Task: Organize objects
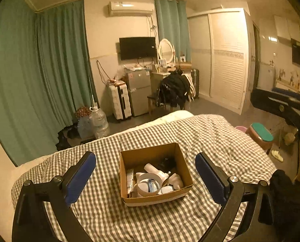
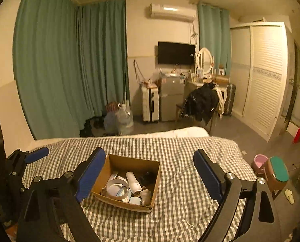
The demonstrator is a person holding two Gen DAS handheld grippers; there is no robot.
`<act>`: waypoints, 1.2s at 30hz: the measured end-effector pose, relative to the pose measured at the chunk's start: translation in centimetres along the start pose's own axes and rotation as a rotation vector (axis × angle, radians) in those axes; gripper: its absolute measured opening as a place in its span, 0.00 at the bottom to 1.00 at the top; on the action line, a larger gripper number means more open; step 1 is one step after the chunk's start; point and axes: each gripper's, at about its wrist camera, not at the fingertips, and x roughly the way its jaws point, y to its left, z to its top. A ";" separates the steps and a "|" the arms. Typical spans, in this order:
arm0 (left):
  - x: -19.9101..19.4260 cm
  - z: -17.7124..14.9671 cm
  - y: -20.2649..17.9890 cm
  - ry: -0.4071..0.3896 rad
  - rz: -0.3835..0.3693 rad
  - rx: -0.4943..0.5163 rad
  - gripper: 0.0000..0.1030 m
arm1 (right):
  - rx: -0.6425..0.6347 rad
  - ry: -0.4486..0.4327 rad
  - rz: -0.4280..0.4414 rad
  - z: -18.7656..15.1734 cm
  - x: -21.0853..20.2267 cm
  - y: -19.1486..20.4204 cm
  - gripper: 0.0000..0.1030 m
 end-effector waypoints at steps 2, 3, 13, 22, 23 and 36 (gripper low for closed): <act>-1.5 0.0 -0.1 -0.021 0.002 -0.005 0.99 | 0.001 -0.021 -0.008 -0.2 -1.8 0.1 0.88; -2.3 -0.2 -0.2 -0.031 0.004 -0.008 1.00 | 0.003 -0.032 -0.011 -0.4 -2.7 0.1 0.88; -6.4 -4.0 -0.8 -0.117 0.050 -0.084 1.00 | 0.057 -0.103 -0.046 -5.3 -7.5 -0.2 0.96; -2.9 -9.4 -1.1 -0.112 0.101 -0.162 1.00 | 0.057 -0.128 -0.080 -11.6 -4.6 -0.3 0.98; -2.0 -10.0 -1.1 -0.094 0.106 -0.170 1.00 | 0.049 -0.125 -0.083 -12.5 -3.8 -0.1 0.98; 4.5 -19.0 -2.2 -0.026 0.170 -0.148 1.00 | 0.012 -0.074 -0.129 -21.3 3.0 1.1 0.98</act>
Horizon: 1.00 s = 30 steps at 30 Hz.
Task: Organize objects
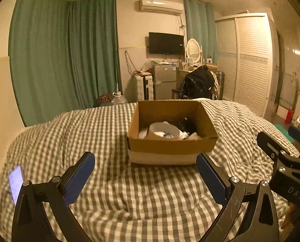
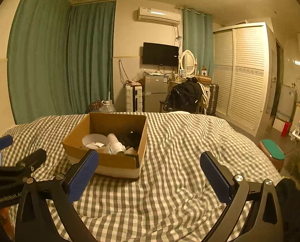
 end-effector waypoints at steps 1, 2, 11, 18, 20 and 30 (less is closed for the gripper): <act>0.0 -0.5 -0.1 0.005 -0.008 -0.002 1.00 | 0.002 0.000 0.000 -0.5 0.0 0.0 0.98; 0.0 -0.8 -0.2 0.005 -0.015 0.002 1.00 | 0.003 -0.001 -0.006 -0.9 -0.1 0.0 0.98; -0.9 -1.3 -0.5 -0.021 -0.007 0.017 1.00 | 0.010 0.005 -0.024 -1.8 -0.7 -0.1 0.98; -0.6 -1.3 0.6 0.004 0.000 -0.038 1.00 | 0.002 0.012 -0.022 -2.0 -0.7 0.1 0.98; -0.5 -1.3 0.7 0.011 0.003 -0.043 1.00 | 0.005 0.017 -0.021 -2.1 -0.6 0.1 0.98; -0.2 -1.5 0.8 0.024 0.006 -0.051 1.00 | 0.022 0.023 -0.019 -2.1 -0.4 -0.2 0.98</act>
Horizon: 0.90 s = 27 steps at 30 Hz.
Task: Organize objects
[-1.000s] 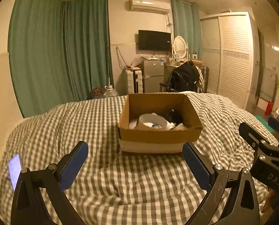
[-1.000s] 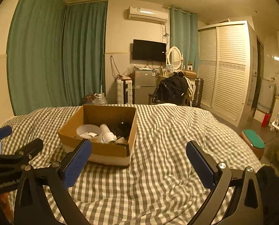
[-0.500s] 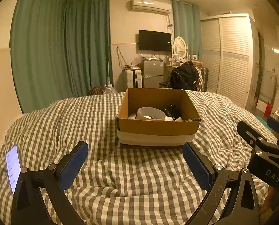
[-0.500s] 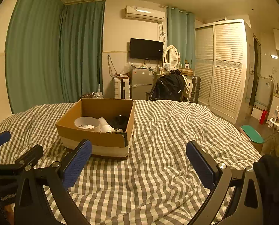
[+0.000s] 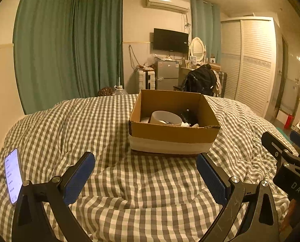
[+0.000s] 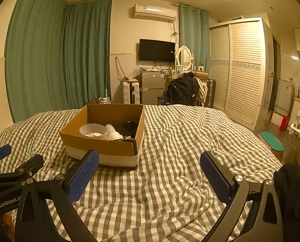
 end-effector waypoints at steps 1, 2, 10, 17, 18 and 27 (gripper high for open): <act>0.0 0.0 0.0 0.001 0.002 -0.001 1.00 | 0.001 0.001 0.000 0.0 0.0 0.0 0.98; 0.0 0.0 0.0 0.000 0.002 -0.001 1.00 | 0.002 0.003 0.001 0.0 0.1 0.0 0.98; 0.1 -0.1 0.1 0.002 0.002 -0.002 1.00 | 0.006 0.007 0.001 -0.1 0.1 -0.1 0.98; 0.0 -0.1 0.0 0.003 0.002 -0.002 1.00 | 0.005 0.007 0.000 -0.1 0.2 -0.1 0.98; 0.0 -0.1 0.0 0.003 0.001 -0.001 1.00 | 0.005 0.008 0.000 -0.1 0.2 -0.1 0.98; 0.1 -0.1 0.1 0.005 0.005 -0.006 1.00 | 0.009 0.012 -0.005 -0.3 0.2 0.0 0.98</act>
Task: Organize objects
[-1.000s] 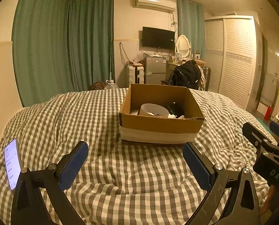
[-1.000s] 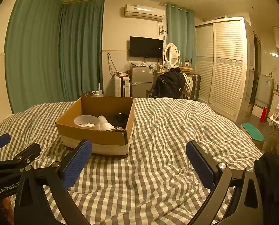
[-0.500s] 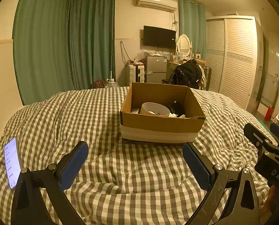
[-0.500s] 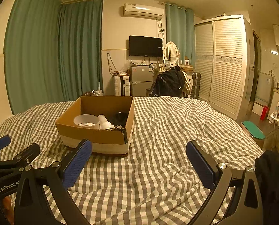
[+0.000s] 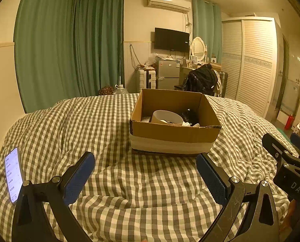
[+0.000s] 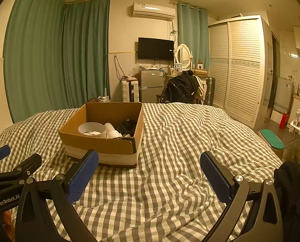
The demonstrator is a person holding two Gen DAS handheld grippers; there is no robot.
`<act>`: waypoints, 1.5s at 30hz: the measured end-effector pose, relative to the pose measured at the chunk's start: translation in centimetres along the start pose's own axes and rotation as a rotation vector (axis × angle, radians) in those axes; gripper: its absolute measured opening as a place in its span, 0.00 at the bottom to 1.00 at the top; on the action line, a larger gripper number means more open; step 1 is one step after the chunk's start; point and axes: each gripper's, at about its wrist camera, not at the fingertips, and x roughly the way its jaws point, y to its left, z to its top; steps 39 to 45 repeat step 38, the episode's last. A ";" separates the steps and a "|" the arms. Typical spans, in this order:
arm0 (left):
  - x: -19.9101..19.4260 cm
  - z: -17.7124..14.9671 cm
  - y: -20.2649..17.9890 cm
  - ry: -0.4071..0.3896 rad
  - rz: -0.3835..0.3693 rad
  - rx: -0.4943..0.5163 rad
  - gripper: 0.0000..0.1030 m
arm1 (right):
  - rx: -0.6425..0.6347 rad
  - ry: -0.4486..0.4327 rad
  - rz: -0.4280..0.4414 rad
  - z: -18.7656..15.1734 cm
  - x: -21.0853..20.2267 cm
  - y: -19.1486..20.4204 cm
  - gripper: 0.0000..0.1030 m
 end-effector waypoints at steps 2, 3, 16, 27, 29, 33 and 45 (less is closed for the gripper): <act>0.0 0.1 0.0 0.003 0.003 -0.003 1.00 | 0.001 0.001 -0.001 0.0 0.0 0.1 0.98; 0.1 0.0 0.0 0.005 0.006 -0.004 1.00 | 0.002 0.002 -0.001 0.0 0.0 0.0 0.98; 0.0 0.1 0.1 0.007 0.008 -0.009 1.00 | 0.004 0.006 -0.003 0.0 0.0 0.0 0.98; 0.0 0.1 0.0 0.008 0.009 -0.010 1.00 | 0.004 0.006 -0.002 0.0 0.0 0.0 0.98; 0.0 0.1 0.1 0.010 0.009 -0.012 1.00 | 0.004 0.006 -0.003 0.0 0.0 0.0 0.98; 0.0 0.1 0.0 0.009 0.009 -0.012 1.00 | 0.004 0.007 -0.003 0.0 -0.1 0.1 0.98; -0.2 0.0 -0.3 -0.006 0.008 0.002 1.00 | 0.006 0.010 -0.004 -0.2 -0.2 0.2 0.98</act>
